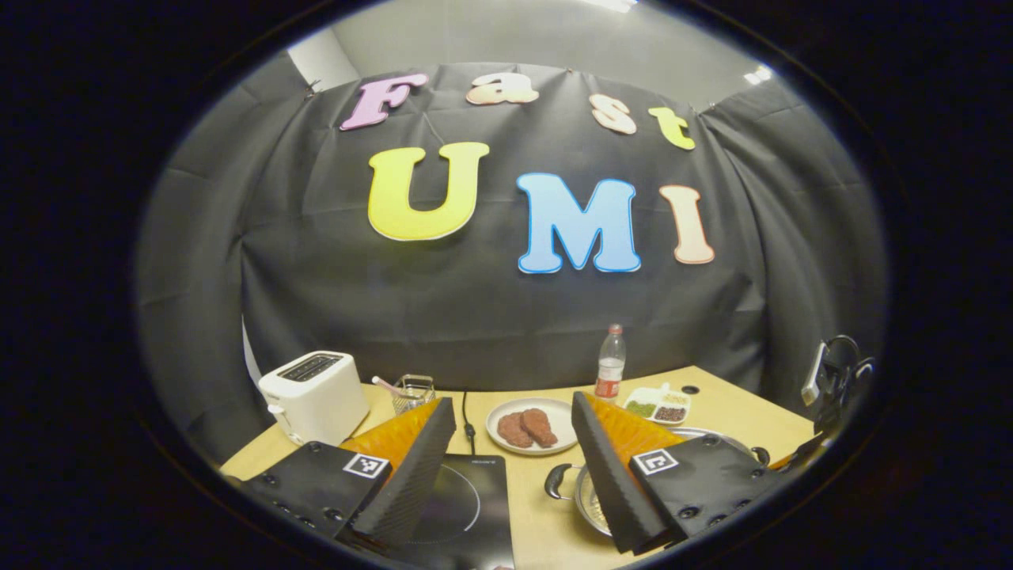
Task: First push the handle of the pot to place it horizontally, then grasp the pot with both hands and set it on the induction cooktop.
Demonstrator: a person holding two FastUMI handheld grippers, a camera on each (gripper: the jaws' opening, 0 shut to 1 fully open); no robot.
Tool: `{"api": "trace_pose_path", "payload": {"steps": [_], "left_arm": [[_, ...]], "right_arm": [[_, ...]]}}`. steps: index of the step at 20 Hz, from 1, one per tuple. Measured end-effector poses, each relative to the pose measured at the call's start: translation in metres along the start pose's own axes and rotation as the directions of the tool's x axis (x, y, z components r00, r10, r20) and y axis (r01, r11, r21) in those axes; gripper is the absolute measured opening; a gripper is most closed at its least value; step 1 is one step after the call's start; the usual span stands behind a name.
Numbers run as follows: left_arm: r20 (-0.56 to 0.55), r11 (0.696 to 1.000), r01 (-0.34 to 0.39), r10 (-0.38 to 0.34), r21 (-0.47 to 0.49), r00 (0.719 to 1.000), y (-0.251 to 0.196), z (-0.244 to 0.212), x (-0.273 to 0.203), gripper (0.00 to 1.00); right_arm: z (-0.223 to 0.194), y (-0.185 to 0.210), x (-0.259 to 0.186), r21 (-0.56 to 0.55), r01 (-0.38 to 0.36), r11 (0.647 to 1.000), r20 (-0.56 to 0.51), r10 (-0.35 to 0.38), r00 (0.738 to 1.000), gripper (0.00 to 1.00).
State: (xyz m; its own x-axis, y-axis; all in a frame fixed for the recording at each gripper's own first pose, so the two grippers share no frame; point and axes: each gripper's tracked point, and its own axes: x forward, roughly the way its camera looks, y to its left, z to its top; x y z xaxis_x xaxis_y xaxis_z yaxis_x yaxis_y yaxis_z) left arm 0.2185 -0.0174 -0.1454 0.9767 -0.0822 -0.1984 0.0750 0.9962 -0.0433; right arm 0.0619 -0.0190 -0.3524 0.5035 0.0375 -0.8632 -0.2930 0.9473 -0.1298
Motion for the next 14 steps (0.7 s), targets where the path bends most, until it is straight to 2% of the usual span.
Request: {"api": "trace_pose_path", "payload": {"steps": [1, 3, 4, 5, 8, 10, 12, 14], "left_arm": [[-0.007, 1.000, -0.012, 0.012, 0.012, 1.000, -0.002, -0.003, 0.000, 0.96], [-0.028, 0.999, -0.030, 0.031, 0.017, 0.999, -0.009, -0.014, 0.000, 0.93], [-0.041, 0.999, -0.036, 0.036, 0.016, 0.999, -0.014, -0.021, 0.000, 0.96], [-0.056, 0.999, -0.041, 0.042, 0.020, 0.998, -0.017, -0.028, 0.001, 0.93], [-0.088, 0.997, -0.055, 0.059, 0.048, 0.994, -0.028, -0.046, 0.003, 1.00], [-0.114, 0.997, -0.054, 0.059, 0.048, 0.992, -0.036, -0.060, 0.006, 0.96], [-0.149, 0.998, -0.045, 0.050, 0.037, 0.988, -0.046, -0.076, 0.011, 1.00], [-0.172, 0.998, -0.036, 0.045, 0.052, 0.984, -0.053, -0.087, 0.017, 0.93]], "right_arm": [[0.003, -0.006, 0.003, 0.001, -0.003, 1.000, 0.003, 0.003, 1.000, 0.01], [0.006, -0.018, 0.009, 0.007, -0.012, 1.000, 0.007, 0.012, 1.000, 0.01], [0.010, -0.026, 0.012, 0.011, -0.011, 1.000, 0.012, 0.011, 1.000, 0.01], [0.014, -0.032, 0.015, 0.017, -0.007, 1.000, 0.023, 0.006, 1.000, 0.01], [0.028, -0.046, 0.022, 0.036, -0.004, 0.999, 0.059, 0.002, 0.998, 0.01], [0.040, -0.056, 0.024, 0.065, -0.002, 0.998, 0.095, -0.004, 0.996, 0.01], [0.052, -0.063, 0.029, 0.097, 0.002, 0.995, 0.126, -0.014, 0.992, 0.01], [0.062, -0.070, 0.031, 0.118, 0.009, 0.993, 0.148, -0.026, 0.989, 0.01]]}}
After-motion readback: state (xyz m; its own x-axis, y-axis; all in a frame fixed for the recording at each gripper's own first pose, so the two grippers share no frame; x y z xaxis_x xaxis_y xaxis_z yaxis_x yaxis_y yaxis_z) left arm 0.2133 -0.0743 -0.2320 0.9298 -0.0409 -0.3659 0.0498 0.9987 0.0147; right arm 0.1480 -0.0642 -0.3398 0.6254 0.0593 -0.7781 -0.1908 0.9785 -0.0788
